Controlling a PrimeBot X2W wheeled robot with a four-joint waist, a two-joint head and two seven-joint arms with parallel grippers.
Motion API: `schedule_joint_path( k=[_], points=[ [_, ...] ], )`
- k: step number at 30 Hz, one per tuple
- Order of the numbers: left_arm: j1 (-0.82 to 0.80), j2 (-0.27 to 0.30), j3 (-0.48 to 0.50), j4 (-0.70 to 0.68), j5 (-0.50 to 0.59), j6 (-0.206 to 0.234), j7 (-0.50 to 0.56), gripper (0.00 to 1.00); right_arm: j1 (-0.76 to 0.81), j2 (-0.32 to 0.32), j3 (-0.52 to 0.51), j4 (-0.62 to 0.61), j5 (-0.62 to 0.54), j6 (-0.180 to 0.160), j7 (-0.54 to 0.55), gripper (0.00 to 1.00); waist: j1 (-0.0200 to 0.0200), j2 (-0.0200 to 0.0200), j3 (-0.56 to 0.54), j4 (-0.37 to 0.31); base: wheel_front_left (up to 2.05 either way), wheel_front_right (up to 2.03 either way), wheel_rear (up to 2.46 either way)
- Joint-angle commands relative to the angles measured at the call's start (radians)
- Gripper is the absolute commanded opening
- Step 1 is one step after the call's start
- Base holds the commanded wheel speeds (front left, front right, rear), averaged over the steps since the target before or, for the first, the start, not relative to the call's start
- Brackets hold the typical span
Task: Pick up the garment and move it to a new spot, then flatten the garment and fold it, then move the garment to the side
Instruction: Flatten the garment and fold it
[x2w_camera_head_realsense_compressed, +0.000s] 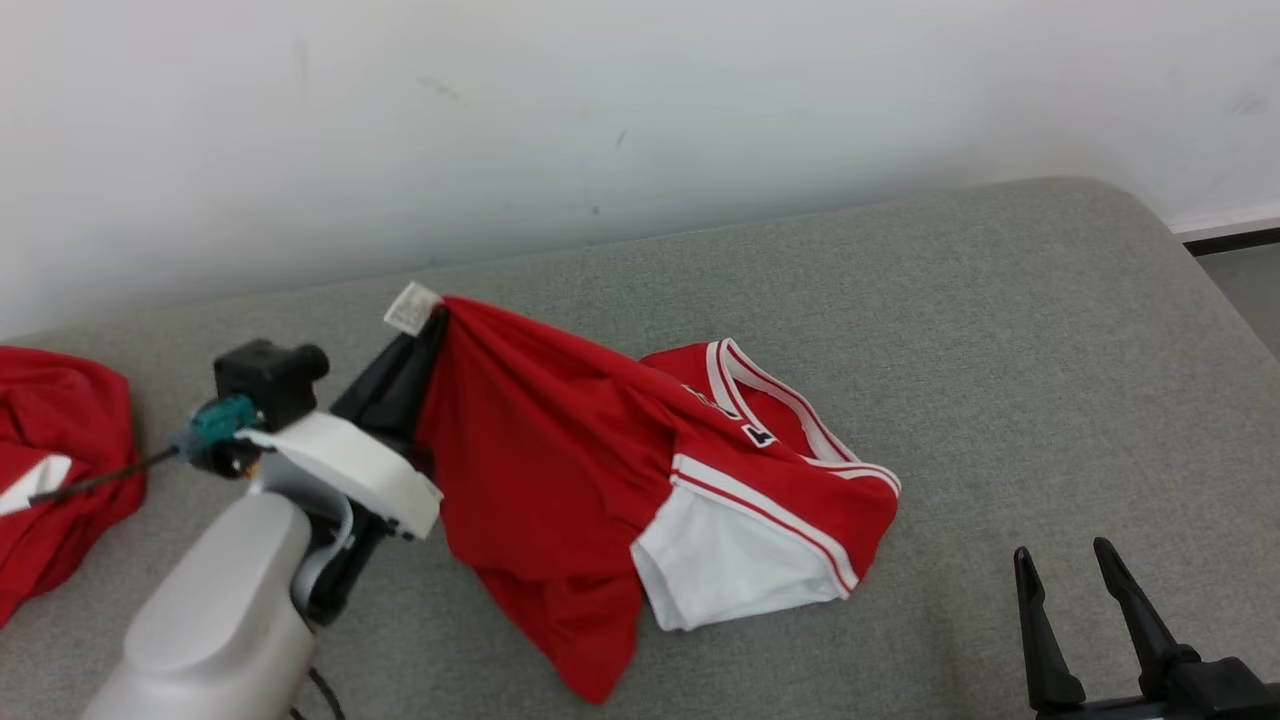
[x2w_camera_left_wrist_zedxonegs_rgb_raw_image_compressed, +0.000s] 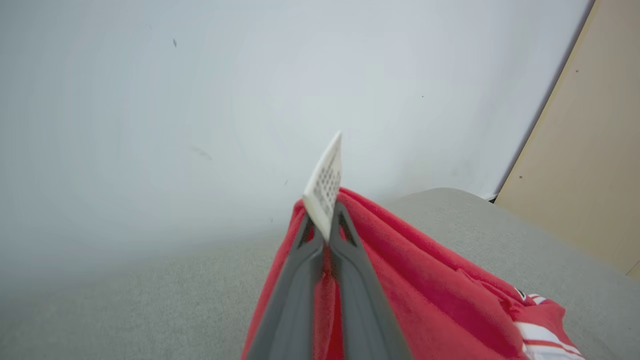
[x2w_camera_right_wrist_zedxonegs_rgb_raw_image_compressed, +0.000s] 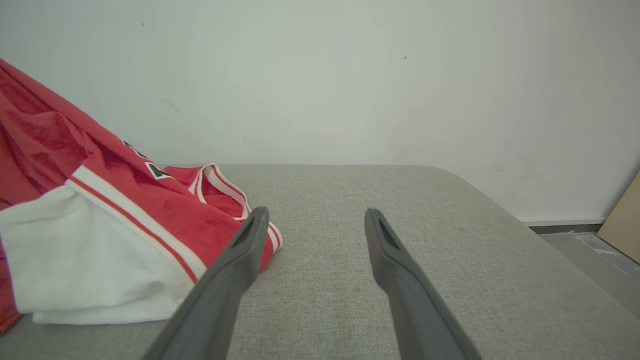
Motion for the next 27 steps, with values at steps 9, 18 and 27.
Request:
schedule_joint_path(
  k=[9,18,27],
  points=[
    [-0.136,0.027,0.027,0.041,0.134,0.001,-0.001,0.00,0.002,0.000,-0.001,0.010,0.019,0.000,0.001,1.00,-0.0001,-0.0001,-0.012,0.013,0.00,0.00,0.00],
    [0.167,0.068,0.051,-0.131,0.172,0.056,-0.001,0.00,0.060,-0.001,-0.027,0.012,0.037,0.000,0.001,1.00,-0.0001,-0.0001,-0.061,0.081,0.00,0.00,0.00],
    [0.573,0.077,0.020,-0.330,0.187,0.119,-0.001,0.00,0.061,0.000,-0.025,0.003,0.024,0.000,0.001,1.00,-0.0001,-0.0001,-0.058,0.188,0.00,0.00,0.00]
  ],
)
